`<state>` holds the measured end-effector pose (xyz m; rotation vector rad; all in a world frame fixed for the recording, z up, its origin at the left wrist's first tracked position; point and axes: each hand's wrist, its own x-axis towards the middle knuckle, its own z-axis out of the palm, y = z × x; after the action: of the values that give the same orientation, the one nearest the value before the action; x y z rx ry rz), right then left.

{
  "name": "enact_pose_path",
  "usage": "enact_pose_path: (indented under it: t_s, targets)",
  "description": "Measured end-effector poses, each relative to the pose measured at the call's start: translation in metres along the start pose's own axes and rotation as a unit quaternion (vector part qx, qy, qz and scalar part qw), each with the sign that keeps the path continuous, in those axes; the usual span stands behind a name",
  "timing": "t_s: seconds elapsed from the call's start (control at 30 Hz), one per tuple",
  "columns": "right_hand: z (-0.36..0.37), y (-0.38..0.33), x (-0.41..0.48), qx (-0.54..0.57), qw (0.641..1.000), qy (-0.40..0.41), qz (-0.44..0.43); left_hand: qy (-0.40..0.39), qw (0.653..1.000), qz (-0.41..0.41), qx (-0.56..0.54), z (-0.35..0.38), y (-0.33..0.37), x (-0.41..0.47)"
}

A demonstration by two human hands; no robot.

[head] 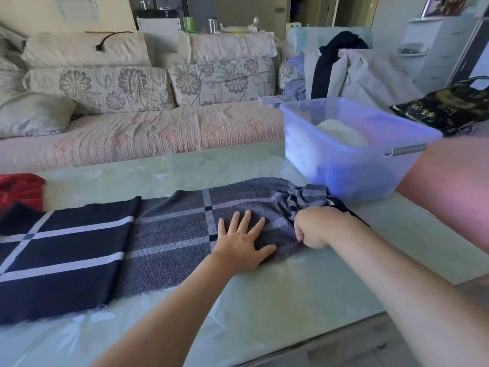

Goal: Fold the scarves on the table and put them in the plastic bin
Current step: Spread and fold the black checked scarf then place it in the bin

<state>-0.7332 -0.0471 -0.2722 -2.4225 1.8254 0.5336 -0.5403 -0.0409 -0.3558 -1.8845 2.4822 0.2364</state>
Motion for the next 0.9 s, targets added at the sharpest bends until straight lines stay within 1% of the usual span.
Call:
enact_pose_path:
  t_s: [0.03,0.07,0.13,0.17,0.2,0.23,0.27,0.3,0.33,0.37,0.4,0.43,0.47,0.5,0.53,0.6,0.67,0.73,0.77,0.83,0.9]
  targets:
    - [-0.007,-0.004,-0.001,-0.019,1.000,0.005,0.011,-0.014,1.000,0.011,0.007,-0.001,0.000,0.001]
    - [-0.013,-0.009,-0.001,-0.027,0.999,0.032,0.019,-0.026,0.999,0.024,0.004,-0.004,0.000,0.000]
    - [-0.023,-0.021,0.005,0.003,0.992,0.126,0.009,-0.047,0.997,0.052,-0.036,-0.009,-0.004,0.006]
    - [-0.024,-0.027,0.012,0.030,0.984,0.174,-0.006,-0.044,0.993,0.068,-0.083,-0.014,-0.007,0.007]
    - [-0.023,-0.034,0.019,0.054,0.977,0.207,-0.023,-0.022,0.985,0.080,-0.152,-0.020,-0.010,0.006]
    - [-0.020,-0.041,0.029,0.081,0.971,0.221,-0.039,0.022,0.971,0.073,-0.228,-0.027,-0.015,0.005]
    - [-0.016,-0.048,0.040,0.113,0.968,0.219,-0.052,0.074,0.956,0.042,-0.281,-0.033,-0.021,0.006]
    - [-0.011,-0.055,0.050,0.145,0.966,0.205,-0.060,0.132,0.950,-0.002,-0.285,-0.038,-0.031,0.009]
    - [-0.007,-0.061,0.062,0.175,0.964,0.187,-0.066,0.185,0.954,-0.039,-0.234,-0.041,-0.043,0.012]
    - [-0.005,-0.067,0.072,0.201,0.962,0.170,-0.072,0.205,0.964,-0.071,-0.152,-0.041,-0.058,0.017]
    - [-0.004,-0.072,0.080,0.222,0.960,0.156,-0.076,0.174,0.976,-0.101,-0.078,-0.039,-0.071,0.021]
    - [-0.002,-0.076,0.088,0.236,0.957,0.145,-0.080,0.105,0.987,-0.118,-0.031,-0.036,-0.082,0.025]
    - [0.000,-0.078,0.095,0.243,0.957,0.136,-0.084,0.038,0.992,-0.116,-0.007,-0.033,-0.087,0.026]
    - [0.004,-0.079,0.101,0.237,0.960,0.123,-0.084,-0.009,0.995,-0.100,0.000,-0.028,-0.088,0.027]
    - [0.010,-0.077,0.107,0.219,0.967,0.108,-0.077,-0.029,0.997,-0.075,0.005,-0.021,-0.088,0.028]
    - [0.023,-0.068,0.114,0.169,0.982,0.081,-0.035,-0.018,0.999,-0.026,0.014,-0.011,-0.084,0.025]
    - [0.034,-0.058,0.115,0.149,0.986,0.075,0.013,0.005,1.000,0.006,0.019,-0.007,-0.083,0.023]
    - [0.038,-0.055,0.112,0.137,0.987,0.075,0.039,0.021,0.999,0.026,-0.014,-0.008,-0.085,0.024]
    - [0.039,-0.056,0.110,0.132,0.987,0.077,0.044,0.034,0.998,0.025,-0.043,-0.009,-0.086,0.024]
    - [0.038,-0.057,0.108,0.128,0.988,0.081,0.042,0.055,0.995,-0.006,-0.077,-0.010,-0.090,0.025]
    - [0.035,-0.057,0.107,0.118,0.989,0.086,0.032,0.042,0.997,-0.041,-0.053,-0.012,-0.094,0.025]
